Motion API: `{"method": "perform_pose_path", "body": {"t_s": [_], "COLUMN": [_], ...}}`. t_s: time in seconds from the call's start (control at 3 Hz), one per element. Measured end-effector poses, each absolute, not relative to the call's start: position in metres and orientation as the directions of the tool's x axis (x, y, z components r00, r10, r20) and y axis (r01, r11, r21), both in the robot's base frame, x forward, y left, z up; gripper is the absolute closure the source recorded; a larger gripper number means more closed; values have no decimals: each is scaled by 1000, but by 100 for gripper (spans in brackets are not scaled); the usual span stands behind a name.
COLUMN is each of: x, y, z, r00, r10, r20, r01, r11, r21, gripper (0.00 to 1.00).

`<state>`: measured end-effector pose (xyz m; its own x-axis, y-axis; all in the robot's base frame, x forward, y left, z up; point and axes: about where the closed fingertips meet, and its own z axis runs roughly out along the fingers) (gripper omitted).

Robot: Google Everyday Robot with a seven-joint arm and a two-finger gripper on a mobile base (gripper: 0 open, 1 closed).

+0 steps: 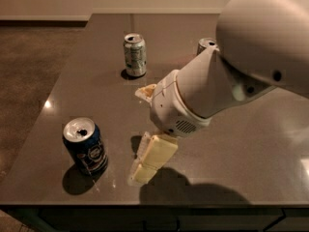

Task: Knock pepsi can over

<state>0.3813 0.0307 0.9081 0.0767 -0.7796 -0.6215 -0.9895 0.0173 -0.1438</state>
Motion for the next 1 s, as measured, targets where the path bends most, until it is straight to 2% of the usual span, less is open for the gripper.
{"method": "perform_pose_path", "body": {"t_s": [1.0], "x": [372], "y": [88], "z": [909], "r00": [23], "r10": [-748], "r20": [-663], "r01": [-989], "r11": [79], "r21": [-124], "gripper": [0]}}
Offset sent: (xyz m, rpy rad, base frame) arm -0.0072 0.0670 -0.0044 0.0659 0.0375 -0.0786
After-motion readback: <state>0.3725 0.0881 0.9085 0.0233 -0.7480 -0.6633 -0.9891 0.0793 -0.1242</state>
